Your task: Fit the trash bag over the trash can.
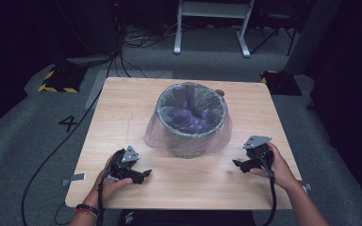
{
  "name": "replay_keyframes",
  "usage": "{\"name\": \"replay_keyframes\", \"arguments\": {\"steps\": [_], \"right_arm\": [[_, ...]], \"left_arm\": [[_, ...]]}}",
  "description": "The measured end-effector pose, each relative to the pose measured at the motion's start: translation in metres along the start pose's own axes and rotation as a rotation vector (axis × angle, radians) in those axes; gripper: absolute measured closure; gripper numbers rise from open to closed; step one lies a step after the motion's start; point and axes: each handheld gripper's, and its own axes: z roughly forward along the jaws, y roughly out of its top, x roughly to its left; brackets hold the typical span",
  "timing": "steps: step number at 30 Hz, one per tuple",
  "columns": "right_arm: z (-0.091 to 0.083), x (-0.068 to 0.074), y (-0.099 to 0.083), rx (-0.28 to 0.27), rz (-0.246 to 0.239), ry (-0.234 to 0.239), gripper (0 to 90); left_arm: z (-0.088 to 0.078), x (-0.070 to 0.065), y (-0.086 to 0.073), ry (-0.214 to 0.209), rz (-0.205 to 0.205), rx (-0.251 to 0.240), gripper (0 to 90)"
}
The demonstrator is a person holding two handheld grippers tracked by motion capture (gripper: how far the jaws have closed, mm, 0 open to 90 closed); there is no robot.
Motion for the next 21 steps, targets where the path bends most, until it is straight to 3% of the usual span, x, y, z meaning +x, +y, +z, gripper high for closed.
{"name": "replay_keyframes", "arguments": {"steps": [21], "right_arm": [[0.006, 0.0, -0.041, -0.015, 0.102, 0.026, 18.8]], "left_arm": [[0.0, 0.0, 0.0, 0.001, -0.001, -0.001, 14.0]]}}
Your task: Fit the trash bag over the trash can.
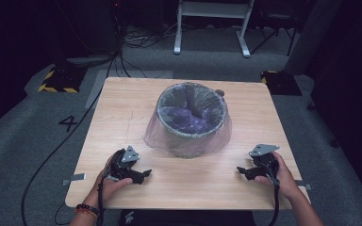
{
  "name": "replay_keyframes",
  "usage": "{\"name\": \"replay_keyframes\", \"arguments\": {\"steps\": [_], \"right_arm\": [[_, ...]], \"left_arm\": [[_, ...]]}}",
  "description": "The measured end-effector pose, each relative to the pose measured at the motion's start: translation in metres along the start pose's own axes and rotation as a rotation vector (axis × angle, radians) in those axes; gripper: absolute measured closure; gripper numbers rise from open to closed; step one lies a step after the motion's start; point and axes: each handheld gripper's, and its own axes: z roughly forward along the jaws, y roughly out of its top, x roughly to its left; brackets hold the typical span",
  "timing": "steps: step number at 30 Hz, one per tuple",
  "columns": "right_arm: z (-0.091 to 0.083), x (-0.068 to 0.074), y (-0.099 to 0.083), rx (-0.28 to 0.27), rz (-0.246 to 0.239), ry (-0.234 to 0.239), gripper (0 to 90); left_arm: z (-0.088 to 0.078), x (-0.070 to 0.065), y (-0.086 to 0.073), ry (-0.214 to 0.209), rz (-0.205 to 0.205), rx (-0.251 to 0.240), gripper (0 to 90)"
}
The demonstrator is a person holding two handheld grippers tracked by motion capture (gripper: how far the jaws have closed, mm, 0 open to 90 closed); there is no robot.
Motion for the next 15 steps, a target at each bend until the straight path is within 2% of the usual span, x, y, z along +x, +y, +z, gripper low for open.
{"name": "replay_keyframes", "arguments": {"steps": [9, 11, 12, 13, 15], "right_arm": [[-0.004, -0.005, -0.016, -0.046, 0.048, -0.004, 18.3], [-0.004, -0.006, -0.02, -0.062, 0.066, -0.002, 16.8], [-0.004, -0.007, -0.024, -0.079, 0.09, -0.002, 16.3], [-0.004, -0.007, -0.024, -0.079, 0.09, -0.002, 16.3], [-0.004, -0.01, -0.03, -0.112, 0.13, 0.012, 15.8]], "left_arm": [[0.0, 0.0, 0.0, 0.0, 0.0, 0.0, 14.0], [0.0, 0.0, 0.0, 0.0, 0.0, 0.0, 13.9], [0.0, 0.0, 0.0, -0.001, 0.0, 0.002, 14.0], [0.0, 0.0, 0.0, -0.001, 0.0, 0.002, 14.0], [0.0, 0.0, 0.0, -0.001, 0.0, 0.001, 14.0]]}}
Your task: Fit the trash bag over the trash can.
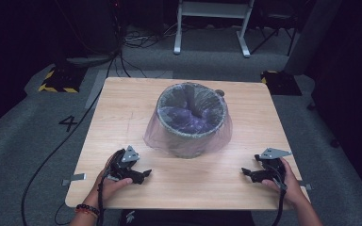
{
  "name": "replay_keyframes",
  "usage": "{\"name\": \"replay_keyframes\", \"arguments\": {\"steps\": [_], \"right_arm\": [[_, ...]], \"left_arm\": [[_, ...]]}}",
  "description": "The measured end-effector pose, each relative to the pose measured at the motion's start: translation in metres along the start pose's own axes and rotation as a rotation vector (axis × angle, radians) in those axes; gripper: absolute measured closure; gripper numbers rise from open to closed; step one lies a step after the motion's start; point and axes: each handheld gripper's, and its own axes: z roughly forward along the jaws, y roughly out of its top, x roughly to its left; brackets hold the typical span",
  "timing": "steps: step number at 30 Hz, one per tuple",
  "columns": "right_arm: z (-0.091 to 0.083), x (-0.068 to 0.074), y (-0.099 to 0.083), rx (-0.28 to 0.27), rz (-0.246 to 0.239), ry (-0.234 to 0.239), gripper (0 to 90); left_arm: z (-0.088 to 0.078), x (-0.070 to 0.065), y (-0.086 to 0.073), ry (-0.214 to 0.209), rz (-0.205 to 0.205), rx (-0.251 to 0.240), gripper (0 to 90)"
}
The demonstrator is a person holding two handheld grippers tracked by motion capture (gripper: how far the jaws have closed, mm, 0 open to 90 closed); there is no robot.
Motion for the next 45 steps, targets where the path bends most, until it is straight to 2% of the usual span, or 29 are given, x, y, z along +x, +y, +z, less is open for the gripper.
{"name": "replay_keyframes", "arguments": {"steps": [3, 5, 13, 45], "right_arm": [[-0.0002, -0.0005, -0.0051, -0.038, 0.007, -0.002, 15.4], [-0.0009, -0.0003, -0.0061, -0.041, 0.013, -0.01, 15.1], [-0.005, -0.0018, -0.0104, -0.039, 0.042, -0.039, 15.0], [-0.0042, -0.0021, -0.0098, -0.038, 0.045, -0.039, 14.2]], "left_arm": [[0.0, 0.0002, 0.0, 0.001, 0.002, -0.001, 14.0], [0.0001, 0.0002, 0.0, 0.001, 0.002, -0.001, 13.8], [0.0007, 0.0004, 0.0006, -0.006, -0.002, 0.002, 13.1], [0.0011, 0.0009, 0.0008, -0.01, 0.003, 0.003, 12.5]]}}
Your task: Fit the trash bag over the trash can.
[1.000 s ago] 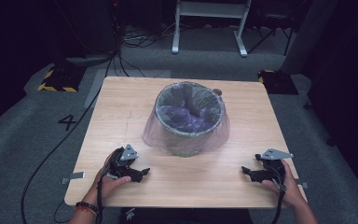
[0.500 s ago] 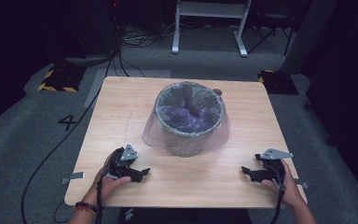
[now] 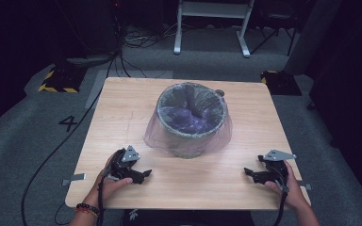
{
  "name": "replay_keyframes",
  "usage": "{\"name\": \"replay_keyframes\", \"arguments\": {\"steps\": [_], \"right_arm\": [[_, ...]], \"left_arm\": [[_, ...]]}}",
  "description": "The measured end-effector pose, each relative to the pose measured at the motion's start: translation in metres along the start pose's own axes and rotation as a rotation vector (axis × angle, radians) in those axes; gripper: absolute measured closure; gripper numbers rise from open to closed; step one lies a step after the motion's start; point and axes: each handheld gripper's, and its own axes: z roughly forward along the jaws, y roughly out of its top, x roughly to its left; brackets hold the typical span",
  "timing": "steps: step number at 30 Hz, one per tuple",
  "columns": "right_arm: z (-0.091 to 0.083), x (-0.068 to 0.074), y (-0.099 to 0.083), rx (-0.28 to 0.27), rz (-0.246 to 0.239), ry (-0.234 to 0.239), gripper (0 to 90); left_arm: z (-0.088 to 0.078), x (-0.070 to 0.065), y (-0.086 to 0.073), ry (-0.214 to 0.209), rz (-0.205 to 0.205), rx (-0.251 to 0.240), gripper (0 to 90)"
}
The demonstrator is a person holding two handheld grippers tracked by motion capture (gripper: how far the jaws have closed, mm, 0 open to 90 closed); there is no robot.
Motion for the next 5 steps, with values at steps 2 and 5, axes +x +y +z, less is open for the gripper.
{"name": "replay_keyframes", "arguments": {"steps": [2, 5], "right_arm": [[-0.0001, 0.0001, 0.0, 0.0, 0.0, -0.001, 14.1], [-0.0002, 0.0002, -0.0002, 0.0, 0.001, -0.002, 14.1]], "left_arm": [[0.0002, 0.0001, 0.0004, 0.001, 0.001, 0.002, 12.3], [0.0008, 0.0002, 0.0006, -0.002, 0.001, 0.0, 11.8]]}}
